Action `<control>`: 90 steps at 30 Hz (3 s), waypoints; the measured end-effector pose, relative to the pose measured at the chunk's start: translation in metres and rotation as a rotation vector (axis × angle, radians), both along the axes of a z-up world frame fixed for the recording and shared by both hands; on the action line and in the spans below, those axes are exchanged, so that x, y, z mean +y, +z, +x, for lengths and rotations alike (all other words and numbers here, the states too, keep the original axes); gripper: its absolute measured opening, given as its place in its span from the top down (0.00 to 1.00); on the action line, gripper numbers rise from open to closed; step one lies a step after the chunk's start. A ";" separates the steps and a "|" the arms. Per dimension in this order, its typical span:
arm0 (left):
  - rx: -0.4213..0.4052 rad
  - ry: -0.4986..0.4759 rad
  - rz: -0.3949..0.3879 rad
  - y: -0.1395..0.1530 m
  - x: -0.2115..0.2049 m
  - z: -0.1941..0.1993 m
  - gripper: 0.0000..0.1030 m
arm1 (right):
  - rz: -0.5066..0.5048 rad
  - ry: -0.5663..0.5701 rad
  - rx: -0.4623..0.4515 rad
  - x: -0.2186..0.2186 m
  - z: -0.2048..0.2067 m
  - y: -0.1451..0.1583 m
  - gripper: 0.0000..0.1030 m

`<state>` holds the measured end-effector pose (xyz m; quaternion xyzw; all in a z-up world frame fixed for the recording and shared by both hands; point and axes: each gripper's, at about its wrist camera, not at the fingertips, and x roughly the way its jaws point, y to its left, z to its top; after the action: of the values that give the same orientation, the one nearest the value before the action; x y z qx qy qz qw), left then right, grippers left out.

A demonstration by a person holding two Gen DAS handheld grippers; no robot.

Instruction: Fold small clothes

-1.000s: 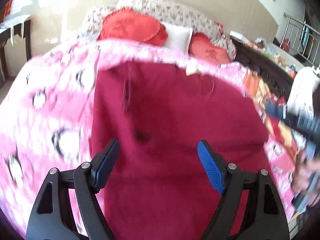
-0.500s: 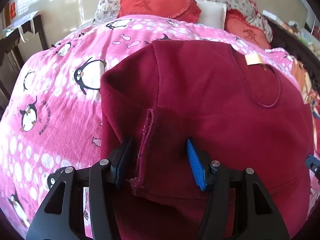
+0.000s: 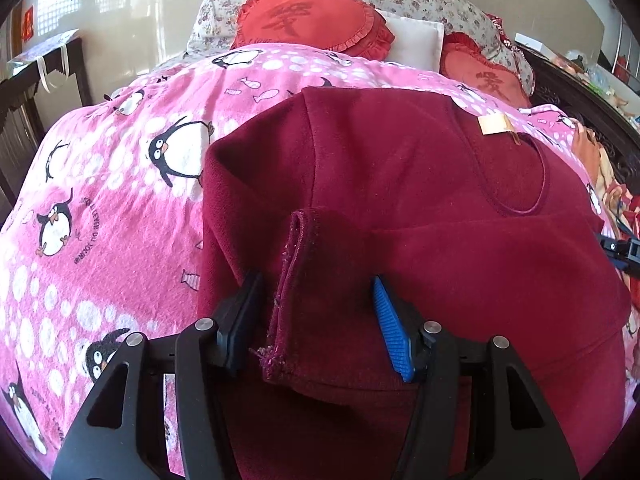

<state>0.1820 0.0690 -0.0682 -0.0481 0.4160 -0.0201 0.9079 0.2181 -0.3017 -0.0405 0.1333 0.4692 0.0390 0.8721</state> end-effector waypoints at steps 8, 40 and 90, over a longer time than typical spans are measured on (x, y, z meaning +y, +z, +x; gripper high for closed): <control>0.020 -0.018 -0.004 0.022 -0.008 -0.008 0.40 | -0.098 0.197 -0.155 0.059 -0.065 0.063 0.60; 0.286 -0.360 -0.278 0.013 0.048 -0.278 0.30 | 0.251 0.168 0.023 -0.007 -0.365 -0.014 0.43; 0.291 -0.352 -0.462 0.014 0.042 -0.282 0.93 | 0.413 0.267 -0.052 -0.023 -0.382 0.015 0.93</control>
<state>-0.1002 0.1112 -0.0544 -0.1824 0.5277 -0.2637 0.7866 -0.1641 -0.3249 -0.0254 0.2447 0.4423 0.2522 0.8252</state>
